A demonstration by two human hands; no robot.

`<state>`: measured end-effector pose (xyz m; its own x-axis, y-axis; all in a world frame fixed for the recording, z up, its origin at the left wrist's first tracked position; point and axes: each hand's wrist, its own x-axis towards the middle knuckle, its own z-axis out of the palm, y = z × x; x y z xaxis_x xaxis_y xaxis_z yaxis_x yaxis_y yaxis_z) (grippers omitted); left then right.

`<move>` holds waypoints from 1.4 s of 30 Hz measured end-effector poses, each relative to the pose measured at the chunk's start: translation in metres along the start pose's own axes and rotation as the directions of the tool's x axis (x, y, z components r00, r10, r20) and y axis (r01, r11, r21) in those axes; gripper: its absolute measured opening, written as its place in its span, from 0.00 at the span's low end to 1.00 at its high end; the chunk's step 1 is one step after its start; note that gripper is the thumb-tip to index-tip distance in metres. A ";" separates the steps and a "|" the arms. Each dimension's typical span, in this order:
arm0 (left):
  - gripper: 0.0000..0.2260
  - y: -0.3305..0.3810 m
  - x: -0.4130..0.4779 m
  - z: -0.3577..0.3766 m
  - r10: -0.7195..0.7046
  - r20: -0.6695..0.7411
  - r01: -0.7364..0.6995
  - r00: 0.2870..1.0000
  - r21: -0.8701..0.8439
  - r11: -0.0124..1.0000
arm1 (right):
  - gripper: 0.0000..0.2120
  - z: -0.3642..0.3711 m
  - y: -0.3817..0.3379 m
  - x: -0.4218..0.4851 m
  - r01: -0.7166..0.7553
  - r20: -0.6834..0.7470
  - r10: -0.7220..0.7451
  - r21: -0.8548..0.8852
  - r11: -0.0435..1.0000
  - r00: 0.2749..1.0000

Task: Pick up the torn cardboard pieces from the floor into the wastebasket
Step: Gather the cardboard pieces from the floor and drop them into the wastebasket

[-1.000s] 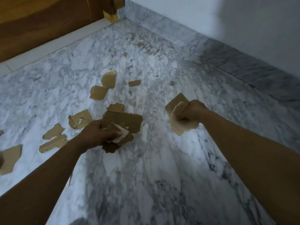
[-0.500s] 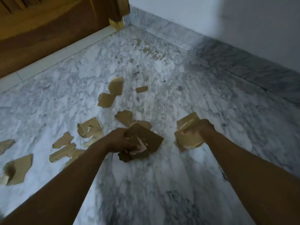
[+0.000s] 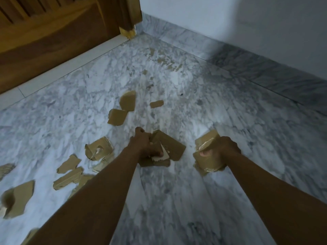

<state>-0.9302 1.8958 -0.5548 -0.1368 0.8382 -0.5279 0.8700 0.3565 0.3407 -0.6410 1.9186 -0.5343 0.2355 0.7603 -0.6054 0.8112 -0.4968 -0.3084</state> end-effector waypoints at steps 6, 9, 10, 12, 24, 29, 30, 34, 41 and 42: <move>0.43 0.002 -0.008 0.002 0.053 -0.016 -0.054 0.998 -0.124 0.991 | 0.45 0.005 -0.012 -0.009 0.014 -0.088 -0.019 -0.048 0.999 0.996; 0.39 0.007 -0.012 -0.002 0.020 0.022 -0.014 1.000 -0.243 0.970 | 0.44 0.005 -0.020 -0.016 0.052 -0.123 -0.063 -0.094 0.994 0.990; 0.40 0.008 -0.013 -0.004 0.004 0.042 0.007 0.999 -0.257 0.966 | 0.42 0.006 -0.023 -0.018 0.076 -0.141 -0.091 -0.109 0.991 0.986; 0.36 0.007 -0.012 -0.007 -0.003 0.087 0.023 0.996 -0.225 0.974 | 0.37 0.009 -0.027 -0.021 0.122 -0.174 -0.147 -0.151 0.981 0.974; 0.23 -0.046 -0.035 -0.069 0.126 -0.067 -0.141 0.990 -0.325 0.935 | 0.18 0.010 -0.033 -0.055 0.173 -0.180 -0.209 -0.197 0.965 0.961; 0.19 -0.094 -0.037 -0.149 0.058 -0.081 -0.079 0.995 -0.286 0.955 | 0.15 -0.019 -0.101 -0.071 0.210 -0.118 -0.229 -0.156 0.965 0.966; 0.17 -0.100 -0.035 -0.161 0.051 -0.053 -0.064 0.997 -0.283 0.957 | 0.14 -0.023 -0.120 -0.074 0.233 -0.110 -0.253 -0.167 0.958 0.961; 0.17 -0.109 -0.028 -0.181 0.051 -0.016 -0.054 0.999 -0.295 0.954 | 0.15 -0.022 -0.182 -0.069 0.324 -0.028 -0.337 -0.206 0.923 0.941; 0.36 -0.107 0.056 -0.156 0.029 -0.003 -0.029 1.000 -0.239 0.971 | 0.28 0.017 -0.214 0.016 0.430 0.062 -0.427 -0.207 0.879 0.902; 0.43 -0.106 0.073 -0.148 0.017 -0.018 -0.020 1.000 -0.217 0.976 | 0.27 0.021 -0.217 0.031 0.448 0.080 -0.441 -0.209 0.869 0.894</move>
<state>-1.1026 1.9799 -0.5144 -0.1306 0.8514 -0.5080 0.7490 0.4204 0.5121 -0.8213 2.0414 -0.5020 -0.1901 0.8655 -0.4635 0.9225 -0.0042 -0.3861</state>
